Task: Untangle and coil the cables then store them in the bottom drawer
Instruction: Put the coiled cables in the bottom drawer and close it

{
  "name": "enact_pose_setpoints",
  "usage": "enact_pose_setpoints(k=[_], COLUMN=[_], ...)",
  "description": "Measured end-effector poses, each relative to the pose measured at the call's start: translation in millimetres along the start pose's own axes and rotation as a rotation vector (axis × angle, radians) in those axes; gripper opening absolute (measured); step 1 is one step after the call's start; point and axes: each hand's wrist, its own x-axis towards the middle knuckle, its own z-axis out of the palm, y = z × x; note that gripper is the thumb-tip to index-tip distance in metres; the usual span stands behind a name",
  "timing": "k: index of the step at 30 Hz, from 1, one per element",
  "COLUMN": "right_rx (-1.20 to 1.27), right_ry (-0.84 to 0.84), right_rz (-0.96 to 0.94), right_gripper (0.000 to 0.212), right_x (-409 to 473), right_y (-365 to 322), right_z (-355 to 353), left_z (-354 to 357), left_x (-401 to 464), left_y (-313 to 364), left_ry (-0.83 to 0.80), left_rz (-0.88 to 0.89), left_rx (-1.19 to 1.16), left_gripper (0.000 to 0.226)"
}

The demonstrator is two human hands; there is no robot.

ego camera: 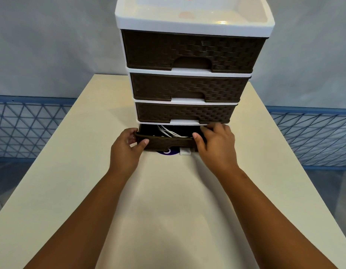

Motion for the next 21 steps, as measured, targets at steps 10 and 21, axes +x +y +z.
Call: enact_pose_setpoints(k=[10, 21], right_rx=[0.452, 0.661], right_ry=[-0.132, -0.273], right_rz=[0.423, 0.366], right_gripper=[0.091, 0.070], right_x=[-12.1, 23.2], right_y=[62.3, 64.6], right_z=[0.1, -6.7], left_z=[-0.1, 5.8], left_x=[1.0, 27.5], left_y=[-7.0, -2.9], left_ry=[0.064, -0.087], left_rz=[-0.030, -0.060], left_rx=[-0.169, -0.096], left_gripper=[0.033, 0.060])
